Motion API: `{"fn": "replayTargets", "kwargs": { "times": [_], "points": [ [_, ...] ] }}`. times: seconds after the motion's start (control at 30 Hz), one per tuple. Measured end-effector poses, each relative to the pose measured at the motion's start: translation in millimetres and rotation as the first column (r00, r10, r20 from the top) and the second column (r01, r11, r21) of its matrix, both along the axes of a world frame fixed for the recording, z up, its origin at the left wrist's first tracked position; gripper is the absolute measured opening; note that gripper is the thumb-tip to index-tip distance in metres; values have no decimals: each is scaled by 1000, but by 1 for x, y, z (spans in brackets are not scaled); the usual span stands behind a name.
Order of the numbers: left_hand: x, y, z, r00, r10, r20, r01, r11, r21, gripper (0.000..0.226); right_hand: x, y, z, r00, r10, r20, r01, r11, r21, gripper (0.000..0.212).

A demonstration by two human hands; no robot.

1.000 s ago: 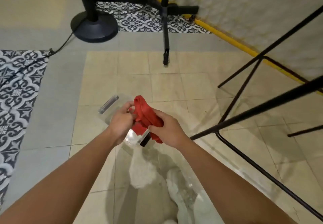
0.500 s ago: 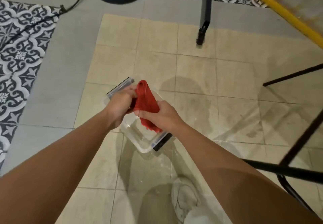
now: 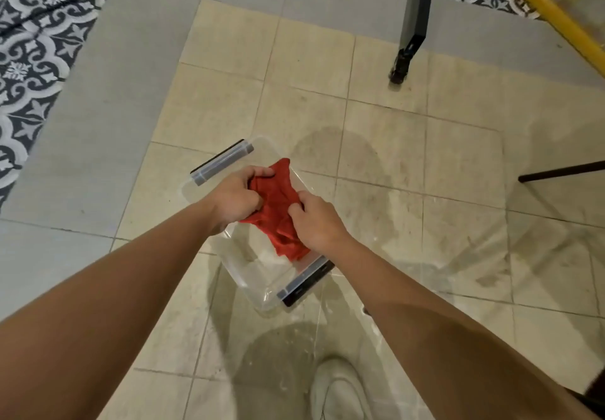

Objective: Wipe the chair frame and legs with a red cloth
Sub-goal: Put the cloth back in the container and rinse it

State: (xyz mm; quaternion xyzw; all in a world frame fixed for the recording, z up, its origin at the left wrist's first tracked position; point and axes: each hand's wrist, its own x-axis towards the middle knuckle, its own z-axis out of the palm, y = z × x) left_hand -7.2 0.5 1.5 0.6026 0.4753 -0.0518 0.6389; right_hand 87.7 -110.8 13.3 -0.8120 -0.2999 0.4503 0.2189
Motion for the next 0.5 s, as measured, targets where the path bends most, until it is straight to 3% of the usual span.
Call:
{"fn": "replayTargets", "kwargs": {
  "times": [0.1, 0.2, 0.3, 0.43, 0.5],
  "points": [
    [8, -8, -12, 998, -50, -36, 52, 997, 58, 61, 3, -4, -2, 987, 98, 127, -97, 995, -12, 40],
    [17, -13, -27, 999, -28, -43, 32, 995, 91, 70, 3, -4, -2, 920, 257, 296, -231, 965, -121, 26],
    [21, -12, -43, 991, -75, -114, 91, 986, 141, 80, 1, -4, -4, 871, 337, 357, -300, 941, -157, 16],
    [16, -8, -48, 984, -136, -117, 145, 987, 73, 44, 0, -4, -8, 904, 265, 335, -244, 964, -105, 19],
    [10, -5, -50, 990, -100, -98, 105, 993, 50, 43, -2, -5, -10, 911, 232, 341, -214, 973, -92, 20]
  ]
}}
